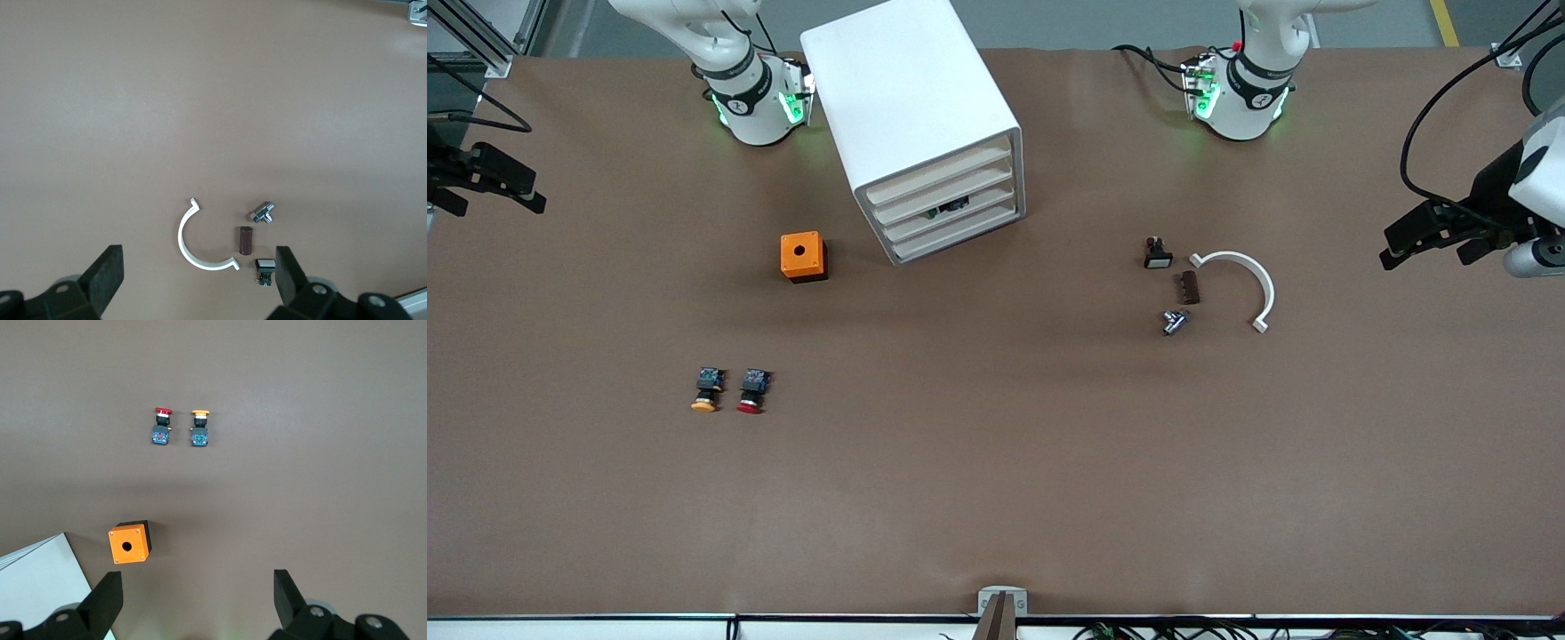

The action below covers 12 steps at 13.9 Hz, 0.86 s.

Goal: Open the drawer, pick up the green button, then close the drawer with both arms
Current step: 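Move the left gripper toward the white cabinet's drawer handle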

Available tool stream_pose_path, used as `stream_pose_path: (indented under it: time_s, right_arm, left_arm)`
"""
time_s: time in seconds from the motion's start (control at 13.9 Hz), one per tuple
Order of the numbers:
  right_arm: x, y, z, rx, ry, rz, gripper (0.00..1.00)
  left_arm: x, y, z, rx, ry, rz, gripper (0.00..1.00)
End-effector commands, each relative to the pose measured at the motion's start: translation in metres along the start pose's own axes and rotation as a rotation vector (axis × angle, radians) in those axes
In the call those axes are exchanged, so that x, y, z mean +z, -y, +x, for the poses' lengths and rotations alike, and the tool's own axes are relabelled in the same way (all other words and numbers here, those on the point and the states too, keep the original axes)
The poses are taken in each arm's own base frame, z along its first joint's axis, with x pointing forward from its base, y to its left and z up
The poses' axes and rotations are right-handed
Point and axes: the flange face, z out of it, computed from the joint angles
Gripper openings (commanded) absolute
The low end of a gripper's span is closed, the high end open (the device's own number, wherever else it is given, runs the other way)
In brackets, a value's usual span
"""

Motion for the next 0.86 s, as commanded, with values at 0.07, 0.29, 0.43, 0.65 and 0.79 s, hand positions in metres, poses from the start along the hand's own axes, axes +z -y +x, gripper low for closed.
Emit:
stream_pose_path:
  time_s: [0.07, 0.29, 0.43, 0.65, 0.79]
  right_arm:
    - [-0.004, 0.000, -0.008, -0.011, -0.014, -0.012, 1.00]
    - [-0.004, -0.002, -0.008, -0.007, -0.017, -0.013, 1.00]
    - [-0.004, -0.004, -0.009, -0.004, -0.017, -0.012, 1.00]
    - [-0.004, -0.006, -0.008, 0.001, -0.018, -0.014, 1.00]
    - [-0.004, -0.006, -0.008, -0.001, -0.020, -0.014, 1.00]
  left_arm:
    - [-0.004, -0.002, -0.005, 0.014, 0.014, 0.017, 1.00]
    - [0.000, 0.006, -0.002, -0.002, 0.020, 0.020, 1.00]
    - [0.021, 0.013, 0.004, -0.023, 0.058, 0.031, 1.00]
    - [0.086, 0.009, 0.032, -0.022, 0.140, 0.029, 1.00]
    - [0.131, 0.004, 0.047, -0.017, 0.181, 0.027, 1.00]
